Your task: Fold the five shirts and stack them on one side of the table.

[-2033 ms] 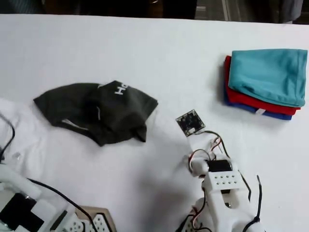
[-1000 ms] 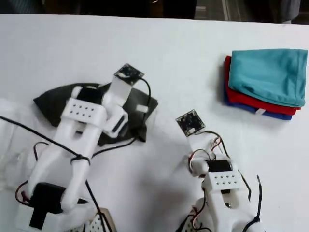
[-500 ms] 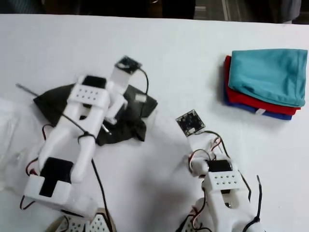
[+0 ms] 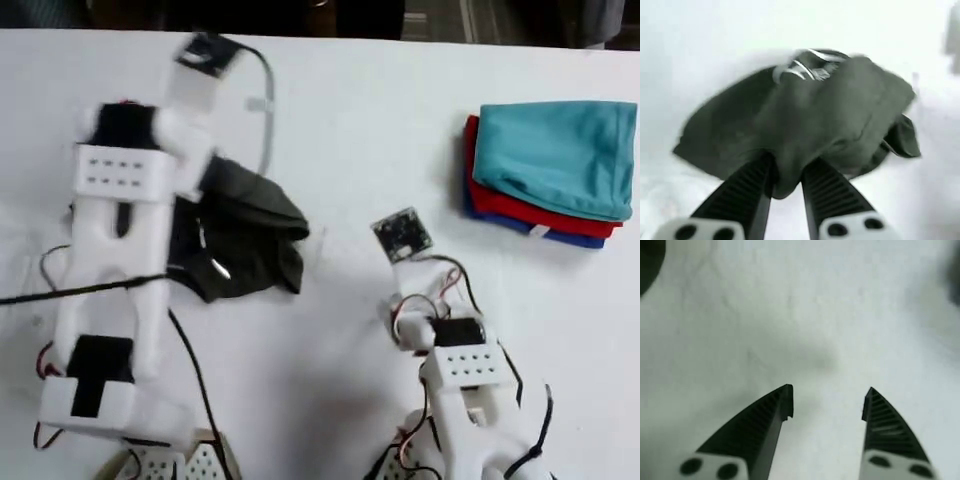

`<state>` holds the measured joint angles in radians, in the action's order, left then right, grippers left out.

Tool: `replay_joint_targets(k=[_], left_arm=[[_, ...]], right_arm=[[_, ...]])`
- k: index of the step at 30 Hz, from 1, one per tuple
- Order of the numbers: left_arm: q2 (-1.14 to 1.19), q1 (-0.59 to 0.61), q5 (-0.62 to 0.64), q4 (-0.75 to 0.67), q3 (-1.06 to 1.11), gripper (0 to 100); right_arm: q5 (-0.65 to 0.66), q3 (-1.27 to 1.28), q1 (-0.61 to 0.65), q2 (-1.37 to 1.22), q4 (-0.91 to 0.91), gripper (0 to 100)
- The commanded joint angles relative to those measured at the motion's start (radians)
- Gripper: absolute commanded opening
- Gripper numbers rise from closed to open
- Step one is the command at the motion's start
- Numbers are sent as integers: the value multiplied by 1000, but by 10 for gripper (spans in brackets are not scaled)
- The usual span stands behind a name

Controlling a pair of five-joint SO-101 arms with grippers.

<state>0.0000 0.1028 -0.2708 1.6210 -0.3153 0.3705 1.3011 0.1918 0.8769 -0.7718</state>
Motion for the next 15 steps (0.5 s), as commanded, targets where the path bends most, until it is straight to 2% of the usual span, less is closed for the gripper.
replay_joint_targets(k=[1,7,9,12,15], left_arm=[[-49,126,6,-20,-74,26],[-49,301,-31,-63,-73,26],[-49,347,-71,-63,-73,26],[-49,430,-95,-63,-73,26],[-49,505,-126,-63,-73,26]], right_arm=[[-18,-103,127,18,-51,231],[-32,-216,325,-19,-71,234],[-89,-278,346,-96,-71,252],[-161,-400,369,-262,-73,329],[-181,-522,433,-437,-73,340]])
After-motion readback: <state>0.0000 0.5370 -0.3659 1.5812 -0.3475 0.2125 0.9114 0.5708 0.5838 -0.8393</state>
